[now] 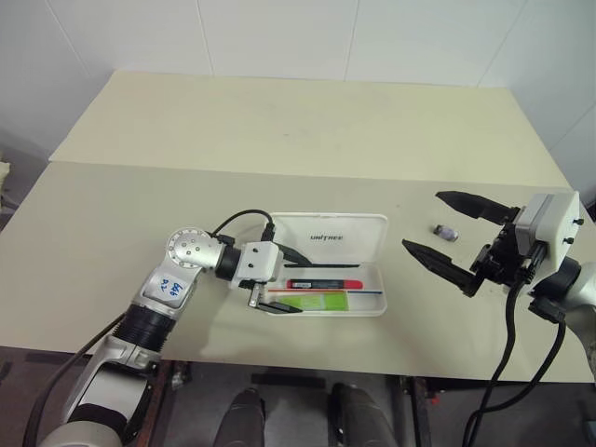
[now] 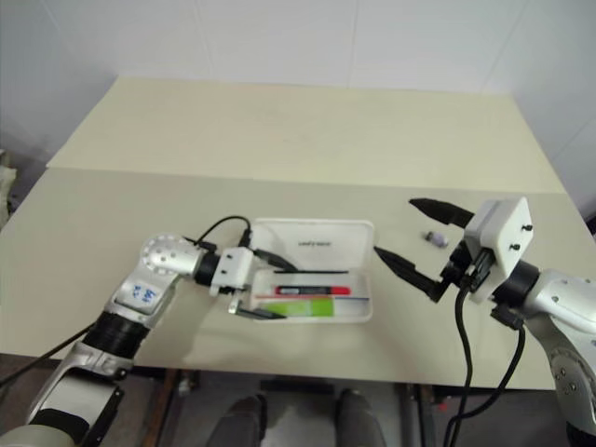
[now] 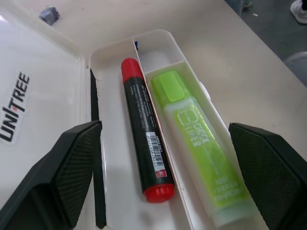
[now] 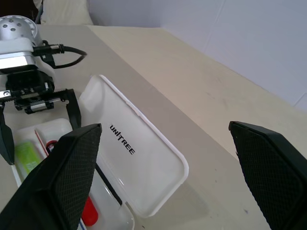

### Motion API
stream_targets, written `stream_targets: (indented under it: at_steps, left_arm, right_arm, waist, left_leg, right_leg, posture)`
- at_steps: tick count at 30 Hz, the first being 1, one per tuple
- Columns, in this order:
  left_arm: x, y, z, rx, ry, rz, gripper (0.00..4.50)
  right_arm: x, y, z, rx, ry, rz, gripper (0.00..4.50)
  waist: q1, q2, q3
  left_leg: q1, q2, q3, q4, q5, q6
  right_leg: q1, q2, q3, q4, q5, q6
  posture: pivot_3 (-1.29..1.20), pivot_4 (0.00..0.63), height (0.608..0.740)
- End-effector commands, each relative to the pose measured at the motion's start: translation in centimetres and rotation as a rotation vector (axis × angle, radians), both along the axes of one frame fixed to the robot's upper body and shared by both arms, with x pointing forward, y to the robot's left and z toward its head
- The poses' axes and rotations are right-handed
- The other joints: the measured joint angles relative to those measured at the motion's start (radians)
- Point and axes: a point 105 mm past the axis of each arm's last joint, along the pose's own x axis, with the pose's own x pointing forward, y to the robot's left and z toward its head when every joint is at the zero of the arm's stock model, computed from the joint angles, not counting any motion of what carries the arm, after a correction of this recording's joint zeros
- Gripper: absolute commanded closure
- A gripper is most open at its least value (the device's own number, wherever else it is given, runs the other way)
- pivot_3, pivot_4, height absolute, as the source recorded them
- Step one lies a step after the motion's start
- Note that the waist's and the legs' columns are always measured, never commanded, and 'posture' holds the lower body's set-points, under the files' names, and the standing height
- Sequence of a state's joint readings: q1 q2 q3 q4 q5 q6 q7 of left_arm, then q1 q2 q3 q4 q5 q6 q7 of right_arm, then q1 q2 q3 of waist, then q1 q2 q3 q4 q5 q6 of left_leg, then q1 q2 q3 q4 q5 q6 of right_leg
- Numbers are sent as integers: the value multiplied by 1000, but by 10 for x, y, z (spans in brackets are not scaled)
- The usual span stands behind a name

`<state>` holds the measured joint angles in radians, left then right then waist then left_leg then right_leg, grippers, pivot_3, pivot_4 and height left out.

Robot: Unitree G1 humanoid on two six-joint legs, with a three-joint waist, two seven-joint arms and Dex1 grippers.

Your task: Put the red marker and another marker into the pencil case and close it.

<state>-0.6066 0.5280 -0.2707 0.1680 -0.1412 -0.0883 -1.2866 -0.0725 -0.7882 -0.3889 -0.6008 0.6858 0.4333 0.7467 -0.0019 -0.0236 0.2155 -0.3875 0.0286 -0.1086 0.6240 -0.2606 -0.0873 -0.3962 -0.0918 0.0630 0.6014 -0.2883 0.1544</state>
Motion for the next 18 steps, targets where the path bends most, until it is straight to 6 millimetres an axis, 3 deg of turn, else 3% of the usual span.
stream_targets:
  at_steps: [1, 12, 15, 18]
  left_arm:
    - [-2, 3, 13, -42, -55, -4, 38]
    - [-15, -6, 44, -254, -3, -40, 38]
    - [-28, -4, 56, -312, 73, -81, 38]
    - [-41, 4, 69, -341, 150, -87, 38]
  right_arm:
    - [3, 1, 4, 13, -31, 11, 0]
    - [17, -12, -8, 35, -5, -47, 0]
    - [20, -26, -14, 37, 40, -79, 0]
    - [30, -53, -24, -4, 97, -140, 0]
  waist:
    - [-2, 0, 0]
    - [0, 0, 0]
    - [-1, 0, 0]
    - [-2, 0, 0]
  left_leg:
    - [0, 0, 0, 0, 0, 0]
    - [0, 0, 0, 1, 0, 0]
    - [0, 0, 0, 1, 0, 0]
    - [0, 0, 0, 2, 0, 0]
  right_leg:
    - [0, 0, 0, 0, 0, 0]
    - [0, 0, 0, 1, 0, 0]
    - [0, 0, 0, 2, 0, 0]
    - [0, 0, 0, 2, 0, 0]
  posture:
    - [0, 150, 740]
    - [0, 150, 740]
    - [0, 150, 740]
    - [0, 150, 740]
